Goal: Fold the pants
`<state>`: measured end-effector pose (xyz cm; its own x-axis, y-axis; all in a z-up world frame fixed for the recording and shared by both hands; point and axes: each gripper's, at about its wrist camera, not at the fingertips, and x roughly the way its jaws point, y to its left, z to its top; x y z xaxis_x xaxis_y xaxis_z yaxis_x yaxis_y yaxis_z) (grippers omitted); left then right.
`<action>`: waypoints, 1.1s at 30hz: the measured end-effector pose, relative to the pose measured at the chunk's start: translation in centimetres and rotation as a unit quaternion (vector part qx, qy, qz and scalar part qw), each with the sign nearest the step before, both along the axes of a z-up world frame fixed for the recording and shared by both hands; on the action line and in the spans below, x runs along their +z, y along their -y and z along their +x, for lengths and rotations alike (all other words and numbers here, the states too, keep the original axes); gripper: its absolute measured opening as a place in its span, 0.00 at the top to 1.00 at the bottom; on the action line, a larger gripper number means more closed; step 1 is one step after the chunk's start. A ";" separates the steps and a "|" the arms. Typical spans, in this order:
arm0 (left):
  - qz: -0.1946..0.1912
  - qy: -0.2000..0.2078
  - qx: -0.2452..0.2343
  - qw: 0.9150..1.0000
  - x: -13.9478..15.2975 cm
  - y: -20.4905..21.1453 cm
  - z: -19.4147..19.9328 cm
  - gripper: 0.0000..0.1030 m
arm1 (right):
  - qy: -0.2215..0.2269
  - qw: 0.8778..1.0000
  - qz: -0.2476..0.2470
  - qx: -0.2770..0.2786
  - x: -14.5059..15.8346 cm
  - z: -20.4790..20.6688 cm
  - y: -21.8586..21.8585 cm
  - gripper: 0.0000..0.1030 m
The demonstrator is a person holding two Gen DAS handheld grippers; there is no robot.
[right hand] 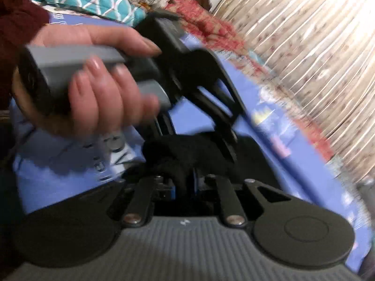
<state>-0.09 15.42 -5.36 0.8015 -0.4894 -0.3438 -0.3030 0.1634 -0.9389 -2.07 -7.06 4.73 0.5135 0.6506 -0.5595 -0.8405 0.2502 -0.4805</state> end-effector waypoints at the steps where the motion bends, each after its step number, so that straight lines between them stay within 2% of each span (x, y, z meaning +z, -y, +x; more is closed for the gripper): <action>1: 0.000 0.005 0.006 1.000 0.2 -0.3 -0.6 0.62 | -0.003 1.000 0.007 0.004 0.3 -0.2 0.3 0.82; 3: 0.049 0.009 0.002 0.999 1.8 -0.1 -1.1 0.58 | -0.020 1.000 0.022 0.010 1.5 -0.3 1.0 0.74; 4: 0.074 0.003 0.001 0.997 2.7 0.1 -1.1 0.48 | -0.036 0.999 0.035 0.009 2.3 0.1 1.6 0.62; 5: 0.093 0.002 0.001 0.996 3.5 0.3 -1.1 0.43 | -0.054 0.997 0.049 0.006 2.8 0.5 2.4 0.54; 8: 0.120 0.015 -0.002 0.993 5.6 0.5 -0.7 0.37 | -0.096 0.991 0.090 -0.022 4.5 1.3 5.7 0.53; 10: 0.131 0.020 -0.009 0.991 6.4 0.4 -0.2 0.35 | -0.111 0.986 0.115 -0.049 4.6 1.7 7.8 0.53; 12: 0.158 0.009 -0.021 0.987 6.8 0.8 1.0 0.35 | -0.134 0.977 0.142 -0.084 5.0 2.8 9.6 0.53; 13: 0.174 0.000 -0.024 0.984 6.9 1.1 1.5 0.39 | -0.144 0.972 0.154 -0.101 5.2 3.3 10.2 0.53; 15: 0.221 -0.020 -0.028 0.975 7.0 1.8 2.3 0.51 | -0.164 0.965 0.158 -0.127 4.6 3.5 10.5 0.60; 16: 0.255 -0.033 -0.026 0.966 6.9 2.1 2.4 0.52 | -0.180 0.962 0.153 -0.135 4.1 4.3 10.3 0.65; 17: 0.292 -0.056 -0.022 0.955 6.7 2.3 2.7 0.51 | -0.206 0.958 0.142 -0.138 3.3 4.9 9.9 0.65; 18: 0.303 -0.074 -0.020 0.950 6.2 2.4 2.6 0.49 | -0.247 0.952 0.113 -0.138 1.9 5.5 9.3 0.65; 19: 0.296 -0.087 -0.016 0.951 5.8 2.2 2.5 0.46 | -0.272 0.948 0.085 -0.143 0.4 5.6 8.8 0.65; 20: 0.281 -0.089 -0.013 0.955 5.6 2.2 2.2 0.45 | -0.268 0.950 0.067 -0.145 -0.7 5.1 8.4 0.64; 21: 0.279 -0.087 -0.007 0.956 5.9 2.2 1.9 0.45 | -0.242 0.958 0.065 -0.137 -0.8 3.9 8.3 0.62; 23: 0.296 -0.083 -0.001 0.952 6.9 2.4 1.2 0.43 | -0.216 0.968 0.055 -0.117 -0.2 2.4 7.9 0.62; 27: 0.283 -0.054 0.023 0.957 9.0 1.8 -1.5 0.42 | -0.209 0.968 0.084 -0.108 1.9 1.1 9.3 0.63; 30: 0.285 -0.043 0.033 0.957 10.1 1.8 -3.1 0.42 | -0.207 0.965 0.117 -0.114 3.4 1.2 10.1 0.63; 33: 0.300 -0.043 0.028 0.953 10.3 2.8 -4.6 0.31 | -0.202 0.963 0.141 -0.110 5.1 3.9 8.9 0.63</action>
